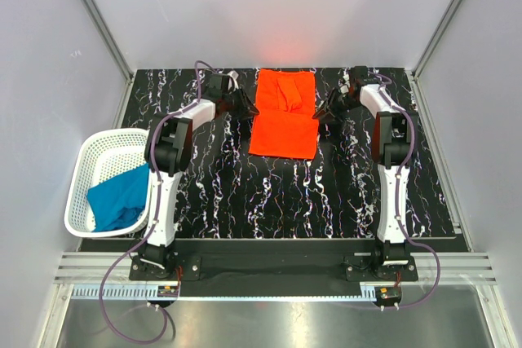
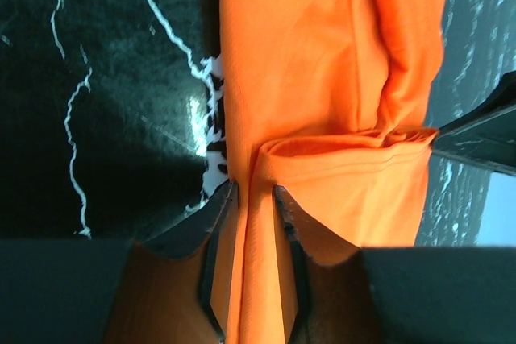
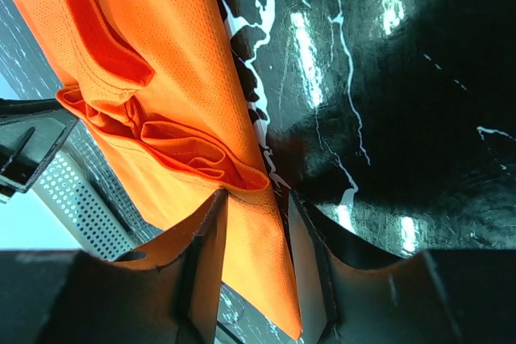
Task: Fold and stack the t-shirts
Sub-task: Fold the tshirt
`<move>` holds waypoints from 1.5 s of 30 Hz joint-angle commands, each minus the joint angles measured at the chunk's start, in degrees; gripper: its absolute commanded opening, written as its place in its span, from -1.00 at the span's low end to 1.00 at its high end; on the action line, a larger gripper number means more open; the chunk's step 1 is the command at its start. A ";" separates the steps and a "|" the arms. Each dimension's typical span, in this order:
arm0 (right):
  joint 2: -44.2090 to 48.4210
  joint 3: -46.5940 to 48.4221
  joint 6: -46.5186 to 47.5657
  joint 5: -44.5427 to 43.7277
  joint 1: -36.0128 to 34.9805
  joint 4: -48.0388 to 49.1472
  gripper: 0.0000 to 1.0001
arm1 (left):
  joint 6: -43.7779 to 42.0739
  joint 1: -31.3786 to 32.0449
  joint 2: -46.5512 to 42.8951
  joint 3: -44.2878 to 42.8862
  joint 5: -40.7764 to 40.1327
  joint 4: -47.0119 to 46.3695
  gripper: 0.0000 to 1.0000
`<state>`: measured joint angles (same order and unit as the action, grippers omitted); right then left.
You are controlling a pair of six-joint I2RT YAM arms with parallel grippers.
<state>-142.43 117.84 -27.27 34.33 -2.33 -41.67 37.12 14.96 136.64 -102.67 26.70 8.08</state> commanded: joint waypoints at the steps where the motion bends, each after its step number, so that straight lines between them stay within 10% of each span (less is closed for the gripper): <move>1: -1.71 1.51 -0.24 -0.31 0.22 0.54 -0.14 | 2.68 -0.02 -0.85 -2.36 -0.07 -6.23 -0.41; 27: -1.97 2.13 -1.12 1.53 0.22 0.63 -0.16 | 5.15 0.07 3.11 -3.59 0.90 -6.32 -0.04; 36: -1.27 4.06 -2.35 1.71 0.22 0.80 -0.41 | 5.15 -0.11 2.50 -5.96 1.95 -6.14 -0.99; 45: 1.89 5.03 -3.50 2.76 0.22 0.63 -1.00 | 5.68 -1.69 -2.16 -4.56 1.61 -5.09 -1.00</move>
<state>-143.46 120.44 -30.22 36.21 -2.28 -41.60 42.74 14.48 139.57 -106.63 28.03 4.40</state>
